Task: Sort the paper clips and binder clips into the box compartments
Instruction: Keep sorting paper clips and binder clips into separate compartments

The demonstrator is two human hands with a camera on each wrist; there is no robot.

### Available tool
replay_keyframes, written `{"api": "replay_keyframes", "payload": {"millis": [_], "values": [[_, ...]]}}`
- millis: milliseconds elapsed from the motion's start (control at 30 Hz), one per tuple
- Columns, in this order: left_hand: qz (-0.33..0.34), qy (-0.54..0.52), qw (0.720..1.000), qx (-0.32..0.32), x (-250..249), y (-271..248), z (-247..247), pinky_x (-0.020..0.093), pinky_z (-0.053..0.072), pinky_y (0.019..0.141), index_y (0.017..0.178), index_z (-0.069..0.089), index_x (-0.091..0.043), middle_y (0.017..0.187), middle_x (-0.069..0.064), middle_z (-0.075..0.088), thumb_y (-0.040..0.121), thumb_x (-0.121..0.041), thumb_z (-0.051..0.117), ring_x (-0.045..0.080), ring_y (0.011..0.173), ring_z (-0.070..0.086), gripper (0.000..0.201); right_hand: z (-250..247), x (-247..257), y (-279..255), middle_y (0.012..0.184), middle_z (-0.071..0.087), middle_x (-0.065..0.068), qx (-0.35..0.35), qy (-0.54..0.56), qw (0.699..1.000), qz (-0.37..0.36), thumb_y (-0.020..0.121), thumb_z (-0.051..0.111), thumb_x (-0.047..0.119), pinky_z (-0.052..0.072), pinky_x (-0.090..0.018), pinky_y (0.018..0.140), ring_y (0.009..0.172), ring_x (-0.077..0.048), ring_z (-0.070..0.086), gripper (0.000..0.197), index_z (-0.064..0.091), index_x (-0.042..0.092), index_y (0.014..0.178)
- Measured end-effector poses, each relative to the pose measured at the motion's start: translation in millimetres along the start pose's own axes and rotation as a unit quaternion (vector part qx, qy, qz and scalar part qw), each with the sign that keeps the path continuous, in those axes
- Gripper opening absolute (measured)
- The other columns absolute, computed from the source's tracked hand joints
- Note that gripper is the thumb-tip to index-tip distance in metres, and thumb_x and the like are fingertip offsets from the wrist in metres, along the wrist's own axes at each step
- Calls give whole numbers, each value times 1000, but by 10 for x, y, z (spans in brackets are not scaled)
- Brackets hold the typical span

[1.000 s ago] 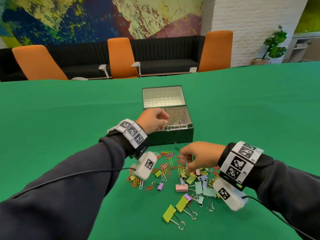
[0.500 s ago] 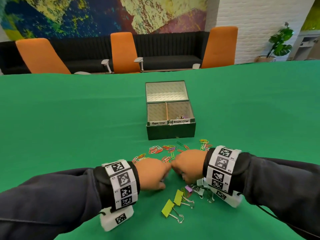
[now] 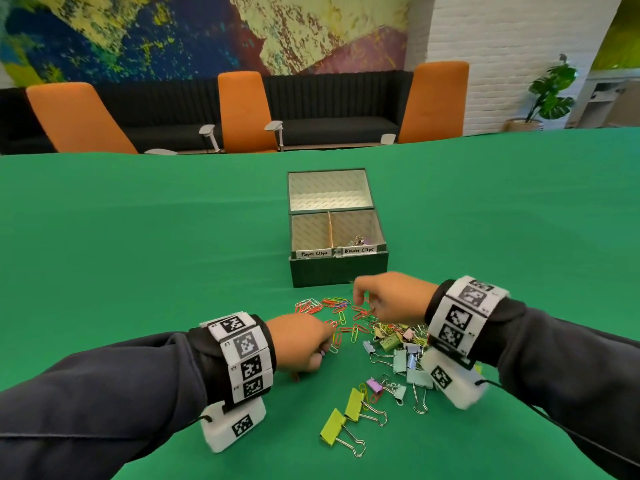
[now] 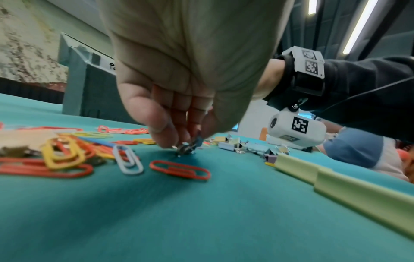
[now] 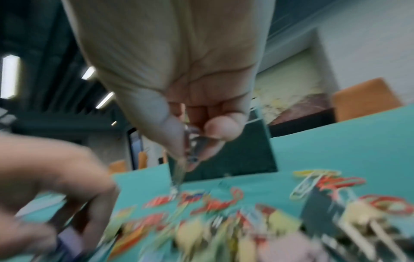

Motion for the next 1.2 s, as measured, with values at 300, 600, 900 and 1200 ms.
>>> {"api": "replay_keyframes", "payload": {"millis": [300, 600, 900, 1200], "values": [[-67, -369, 919, -123, 360, 116, -484, 15, 48, 47, 99, 58, -8, 71, 0, 60, 88, -7, 57, 5, 49, 56, 11, -222, -447, 49, 78, 65, -8, 37, 421, 905, 48, 87, 50, -12, 51, -20, 47, 58, -14, 64, 29, 51, 13, 102], [-80, -501, 823, -255, 518, 567, -1288, 14, 53, 52, 96, 61, -4, 78, 6, 67, 84, -11, 63, 9, 57, 62, 14, -690, -646, 253, 81, 64, -14, -112, 465, 874, 87, 87, 54, -5, 51, -21, 48, 52, -14, 60, 26, 49, 5, 111], [-68, -400, 862, -305, 574, 377, -1189, 16, 52, 61, 89, 59, -16, 80, 1, 63, 88, -9, 56, 7, 65, 58, 8, -731, -547, 283, 101, 60, -13, -177, 416, 890, 61, 86, 55, -5, 56, -28, 74, 79, -20, 61, 35, 50, 6, 119], [63, -20, 997, 38, 170, 133, -228, 20, 39, 72, 109, 60, -18, 105, 1, 63, 82, -25, 67, 13, 83, 53, 29, -66, -200, 196, 83, 60, 3, 71, 131, 988, 39, 88, 58, 11, 49, -20, 59, 66, -8, 55, 15, 57, 17, 103]]}}
Point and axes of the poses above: each hand's wrist, its own y-axis towards the middle knuckle, its own z-axis out of the palm, x = y × z, the point moved 6 cm from there along y, towards the middle knuckle
